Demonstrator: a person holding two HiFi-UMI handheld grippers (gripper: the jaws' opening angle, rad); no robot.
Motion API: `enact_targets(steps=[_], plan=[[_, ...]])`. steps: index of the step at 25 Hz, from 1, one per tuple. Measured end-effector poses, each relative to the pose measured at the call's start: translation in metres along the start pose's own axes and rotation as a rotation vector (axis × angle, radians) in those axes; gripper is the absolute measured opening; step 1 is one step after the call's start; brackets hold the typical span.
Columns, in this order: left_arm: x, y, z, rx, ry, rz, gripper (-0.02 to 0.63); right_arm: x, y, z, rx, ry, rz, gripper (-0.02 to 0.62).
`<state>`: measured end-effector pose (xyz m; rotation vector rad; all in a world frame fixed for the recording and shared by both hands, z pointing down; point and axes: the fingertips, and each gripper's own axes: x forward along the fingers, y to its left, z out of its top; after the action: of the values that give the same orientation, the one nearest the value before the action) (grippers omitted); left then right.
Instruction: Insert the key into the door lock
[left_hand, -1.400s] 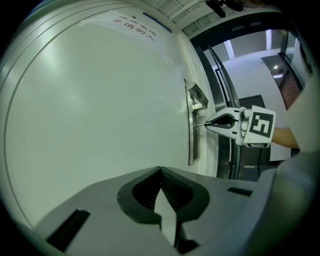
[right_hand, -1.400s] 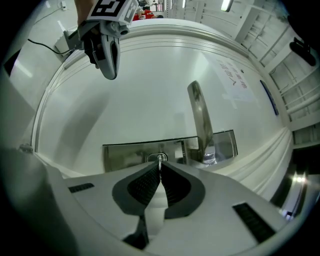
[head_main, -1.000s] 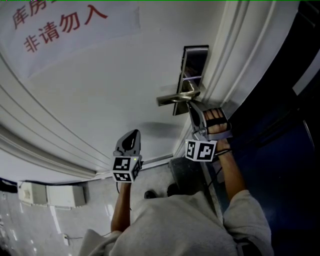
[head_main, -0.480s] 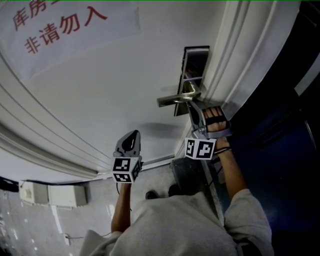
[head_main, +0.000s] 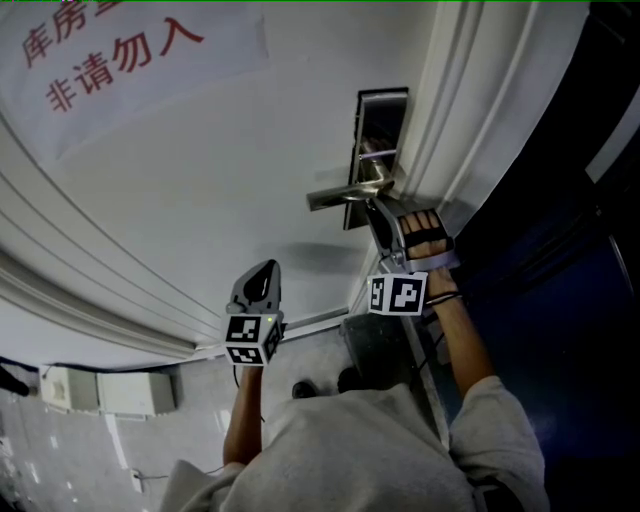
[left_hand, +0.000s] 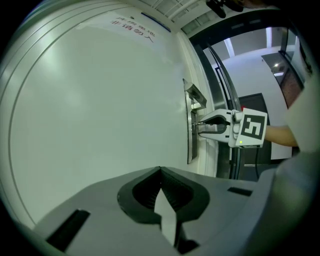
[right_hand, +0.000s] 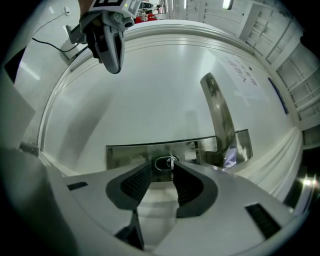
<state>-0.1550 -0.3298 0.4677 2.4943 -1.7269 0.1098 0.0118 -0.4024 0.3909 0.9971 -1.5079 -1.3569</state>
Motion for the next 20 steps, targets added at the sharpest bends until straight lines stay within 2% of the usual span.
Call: enact_targets(steps=[5, 13, 17, 20], plan=[[-0.002, -0.005, -0.001, 0.003, 0.003, -0.009, 0.017, -0.002, -0.001, 0.0, -0.005, 0.002, 0.003, 0.144], [-0.002, -0.014, 0.002, 0.02, 0.004, -0.028, 0.017, -0.026, -0.006, -0.008, 0.044, 0.007, -0.038, 0.144], [0.002, -0.018, 0.004, 0.028, 0.002, -0.041, 0.017, -0.039, -0.005, -0.014, 0.096, 0.011, -0.043, 0.143], [0.004, -0.02, 0.006, 0.033, 0.0, -0.042, 0.017, -0.047, -0.004, -0.018, 0.174, 0.0, -0.037, 0.143]])
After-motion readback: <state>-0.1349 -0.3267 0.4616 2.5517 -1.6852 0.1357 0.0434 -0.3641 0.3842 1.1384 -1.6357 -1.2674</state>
